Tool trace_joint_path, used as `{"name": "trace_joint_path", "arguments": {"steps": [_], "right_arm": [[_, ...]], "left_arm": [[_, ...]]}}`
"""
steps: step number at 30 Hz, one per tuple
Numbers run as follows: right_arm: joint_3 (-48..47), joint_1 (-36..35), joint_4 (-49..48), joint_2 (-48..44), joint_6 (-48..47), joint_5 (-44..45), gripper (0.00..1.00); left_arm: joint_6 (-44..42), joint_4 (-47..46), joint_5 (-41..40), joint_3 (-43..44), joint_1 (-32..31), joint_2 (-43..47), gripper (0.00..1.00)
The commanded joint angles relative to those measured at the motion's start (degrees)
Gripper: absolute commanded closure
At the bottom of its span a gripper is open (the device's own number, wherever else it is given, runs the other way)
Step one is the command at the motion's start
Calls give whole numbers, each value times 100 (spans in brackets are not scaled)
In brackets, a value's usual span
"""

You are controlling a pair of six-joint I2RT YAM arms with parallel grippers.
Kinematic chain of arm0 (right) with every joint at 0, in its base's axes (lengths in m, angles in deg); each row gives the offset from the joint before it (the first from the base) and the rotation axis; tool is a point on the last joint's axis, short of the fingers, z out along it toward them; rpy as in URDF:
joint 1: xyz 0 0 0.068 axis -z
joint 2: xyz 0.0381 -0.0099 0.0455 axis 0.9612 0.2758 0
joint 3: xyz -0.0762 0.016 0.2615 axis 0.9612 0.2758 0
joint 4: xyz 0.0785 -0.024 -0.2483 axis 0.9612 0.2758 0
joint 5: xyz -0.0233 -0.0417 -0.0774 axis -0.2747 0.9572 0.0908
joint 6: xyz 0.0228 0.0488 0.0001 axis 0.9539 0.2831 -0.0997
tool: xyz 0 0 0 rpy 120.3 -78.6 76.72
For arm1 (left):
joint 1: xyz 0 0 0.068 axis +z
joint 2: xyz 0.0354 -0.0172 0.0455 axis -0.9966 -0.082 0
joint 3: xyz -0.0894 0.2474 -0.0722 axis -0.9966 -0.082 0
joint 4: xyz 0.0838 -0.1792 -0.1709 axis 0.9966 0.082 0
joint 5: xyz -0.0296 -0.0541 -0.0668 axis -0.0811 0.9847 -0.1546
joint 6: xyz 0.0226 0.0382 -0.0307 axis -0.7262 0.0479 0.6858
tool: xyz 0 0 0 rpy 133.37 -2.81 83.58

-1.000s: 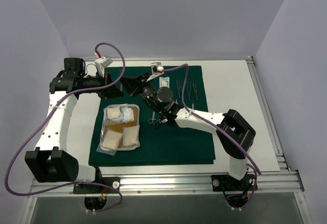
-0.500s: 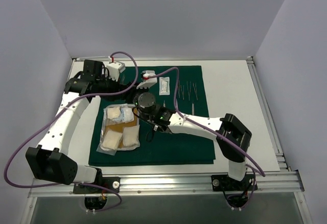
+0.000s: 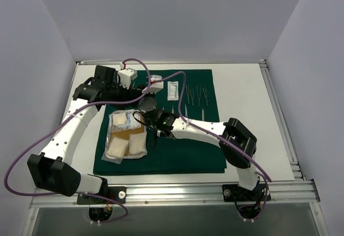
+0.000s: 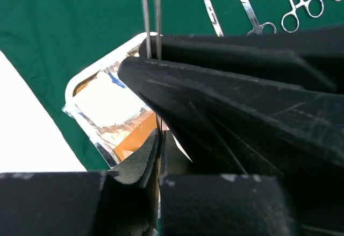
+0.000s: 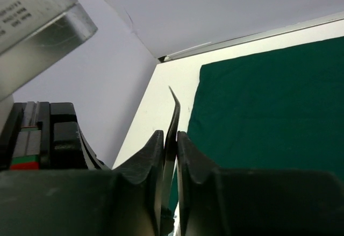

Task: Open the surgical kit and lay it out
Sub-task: Place the medical item in the surgical kit.

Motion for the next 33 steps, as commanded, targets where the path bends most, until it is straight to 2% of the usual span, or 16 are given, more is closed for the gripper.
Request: {"name": "trace_joint_path", "arguments": {"steps": [1, 4, 7, 8, 12, 13, 17, 22, 23, 24, 26, 33], "right_arm": [[-209, 21, 71, 106, 238, 296, 97], [-43, 109, 62, -8, 352, 208, 100], [107, 328, 167, -209, 432, -151, 100], [221, 398, 246, -271, 423, -292, 100], [625, 925, 422, -579, 449, -995, 100], [678, 1153, 501, -693, 397, -1283, 100], [767, 1892, 1245, -808, -25, -2277, 100], [302, 2675, 1906, -300, -631, -3623, 100], [197, 2815, 2160, -185, -832, -3676, 100], [-361, 2973, 2632, 303, -1130, -3720, 100], [-515, 3053, 2952, 412, -1272, -3712, 100], [-1105, 3466, 3445, 1019, -1633, -4027, 100]], "left_arm": [[-80, -259, 47, 59, -137, 203, 98], [-168, -198, 12, 59, -146, 185, 98], [-229, -110, -76, 103, -146, 177, 67], [-238, -58, -93, 129, -146, 177, 45], [-282, 127, 3, 331, -137, 177, 22], [-291, 180, 64, 375, -120, 177, 19], [-405, 487, -5, 507, -84, 107, 15], [-432, 550, 29, 332, 205, 10, 14], [-432, 523, 73, 297, 258, -34, 14], [-467, 523, 134, 253, 415, -121, 14], [-476, 549, 187, 243, 460, -174, 14], [-555, 435, 284, 217, 768, -465, 14]]}}
